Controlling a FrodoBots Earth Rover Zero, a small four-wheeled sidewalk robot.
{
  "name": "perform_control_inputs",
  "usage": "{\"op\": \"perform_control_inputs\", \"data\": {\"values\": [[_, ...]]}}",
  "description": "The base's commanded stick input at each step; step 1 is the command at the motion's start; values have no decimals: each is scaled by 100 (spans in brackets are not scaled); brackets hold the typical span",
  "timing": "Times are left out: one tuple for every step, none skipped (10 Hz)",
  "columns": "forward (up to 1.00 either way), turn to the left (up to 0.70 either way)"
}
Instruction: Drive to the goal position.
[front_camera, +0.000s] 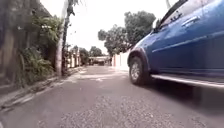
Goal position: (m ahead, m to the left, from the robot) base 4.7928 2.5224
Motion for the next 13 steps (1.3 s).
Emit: {"op": "perform_control_inputs", "data": {"values": [[50,0],[50,0],[50,0],[50,0],[50,0],[50,0],[50,0],[50,0],[50,0],[50,0],[50,0],[50,0],[50,0]]}}
